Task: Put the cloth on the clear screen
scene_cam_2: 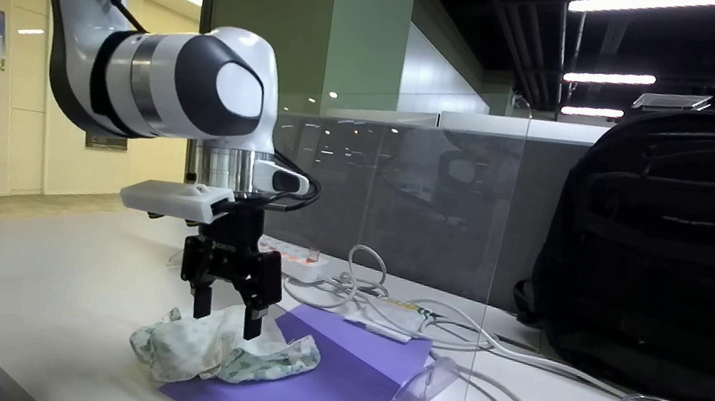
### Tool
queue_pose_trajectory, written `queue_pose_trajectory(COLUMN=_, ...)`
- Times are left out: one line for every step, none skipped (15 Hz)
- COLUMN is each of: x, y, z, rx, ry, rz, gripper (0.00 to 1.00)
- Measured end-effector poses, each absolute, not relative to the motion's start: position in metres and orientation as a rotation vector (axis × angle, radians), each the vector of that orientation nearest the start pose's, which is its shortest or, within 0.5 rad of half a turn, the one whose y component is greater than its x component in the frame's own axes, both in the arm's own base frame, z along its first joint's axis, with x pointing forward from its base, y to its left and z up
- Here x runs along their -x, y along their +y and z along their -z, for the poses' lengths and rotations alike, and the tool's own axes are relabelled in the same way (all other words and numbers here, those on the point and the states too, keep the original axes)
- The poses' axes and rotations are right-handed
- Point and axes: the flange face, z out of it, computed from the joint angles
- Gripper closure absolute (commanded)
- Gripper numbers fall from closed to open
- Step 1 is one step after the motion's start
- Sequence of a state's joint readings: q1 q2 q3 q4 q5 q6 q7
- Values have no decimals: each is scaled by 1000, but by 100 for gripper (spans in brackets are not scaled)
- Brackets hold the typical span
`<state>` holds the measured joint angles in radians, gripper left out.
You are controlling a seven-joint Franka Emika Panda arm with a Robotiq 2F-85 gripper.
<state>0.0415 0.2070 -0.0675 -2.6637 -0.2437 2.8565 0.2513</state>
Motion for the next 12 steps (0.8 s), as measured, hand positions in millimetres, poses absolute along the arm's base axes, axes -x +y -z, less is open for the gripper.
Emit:
queue_pose_trajectory(x=-417, y=2, z=-167, rx=3228, ry=50, rz=-7, gripper=0)
queue_pose_trajectory(x=-421, y=3, z=-166, rx=3232, ry=36, rz=-4, gripper=0)
queue_pose_trajectory(x=-426, y=4, z=-164, rx=3236, ry=26, rz=-2, gripper=0)
queue_pose_trajectory(x=-430, y=6, z=-162, rx=3240, ry=14, rz=0, gripper=0)
queue_pose_trajectory(x=-433, y=7, z=-159, rx=3244, ry=-1, rz=-1, gripper=0)
queue_pose_trajectory(x=-436, y=10, z=-157, rx=3249, ry=-20, rz=-3, gripper=0)
queue_pose_trajectory(x=-438, y=12, z=-153, rx=3253, ry=-38, rz=-8, gripper=0)
queue_pose_trajectory(x=-439, y=15, z=-150, rx=3255, ry=-54, rz=-15, gripper=15)
queue_pose_trajectory(x=-440, y=18, z=-146, rx=3258, ry=-69, rz=-23, gripper=26)
queue_pose_trajectory(x=-440, y=21, z=-143, rx=3260, ry=-84, rz=-30, gripper=33)
queue_pose_trajectory(x=-440, y=24, z=-141, rx=3261, ry=-96, rz=-34, gripper=40)
queue_pose_trajectory(x=-440, y=26, z=-139, rx=3263, ry=-106, rz=-34, gripper=49)
